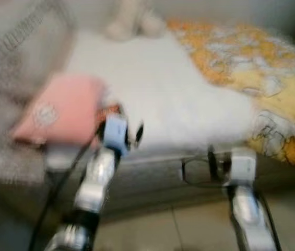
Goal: Clean up the room
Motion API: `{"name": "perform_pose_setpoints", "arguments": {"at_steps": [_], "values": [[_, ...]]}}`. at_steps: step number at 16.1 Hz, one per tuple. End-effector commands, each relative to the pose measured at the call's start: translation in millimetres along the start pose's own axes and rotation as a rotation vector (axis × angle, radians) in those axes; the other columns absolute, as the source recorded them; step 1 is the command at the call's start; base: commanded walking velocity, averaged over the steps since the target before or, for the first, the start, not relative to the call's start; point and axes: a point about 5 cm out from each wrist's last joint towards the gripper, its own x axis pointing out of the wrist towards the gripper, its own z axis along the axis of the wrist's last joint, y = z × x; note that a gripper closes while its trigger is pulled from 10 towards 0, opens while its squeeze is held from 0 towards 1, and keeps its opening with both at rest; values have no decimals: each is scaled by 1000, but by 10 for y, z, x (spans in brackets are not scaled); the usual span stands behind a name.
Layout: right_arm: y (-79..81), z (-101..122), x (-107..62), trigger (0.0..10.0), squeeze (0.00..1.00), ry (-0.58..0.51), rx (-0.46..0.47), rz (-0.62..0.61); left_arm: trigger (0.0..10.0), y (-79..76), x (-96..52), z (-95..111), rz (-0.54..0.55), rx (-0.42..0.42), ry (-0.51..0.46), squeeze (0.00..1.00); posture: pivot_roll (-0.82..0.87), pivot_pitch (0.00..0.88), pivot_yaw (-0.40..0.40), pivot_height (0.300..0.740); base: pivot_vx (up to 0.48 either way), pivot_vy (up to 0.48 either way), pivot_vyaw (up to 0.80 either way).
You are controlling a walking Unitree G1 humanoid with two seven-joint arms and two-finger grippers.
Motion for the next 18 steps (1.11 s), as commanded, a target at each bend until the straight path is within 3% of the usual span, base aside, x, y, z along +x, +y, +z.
{"name": "perform_pose_setpoints", "arguments": {"at_steps": [1, 4, 6, 13, 18], "values": [[26, -14, 6, 10000, 0, 4, 91, 11, 10000, 114, 4, -34, 23, 7, 36, 0, 35, 0, 31, 720, 0, 0, -556], [9, -50, -7, 10000, 0, 16, 73, 10, 10000, 181, -61, -103, 27, -24, 52, 0, 48, 0, 30, 720, 144, 0, -558], [41, -42, -2, 10000, 0, 13, 38, 36, 10000, 128, -81, -137, 21, -29, 56, 0, 44, 0, 28, 720, 429, 0, -575], [80, 84, 92, 10000, 0, -40, 11, 52, 10000, 70, 54, -42, 2, -34, 37, 0, 2, 0, 61, 720, 458, 0, -86], [78, 15, 67, 10000, 0, -13, 9, 41, 10000, 25, 60, -4, -59, -33, 3, 0, 2, 0, 64, 720, 480, 0, -741]]}}
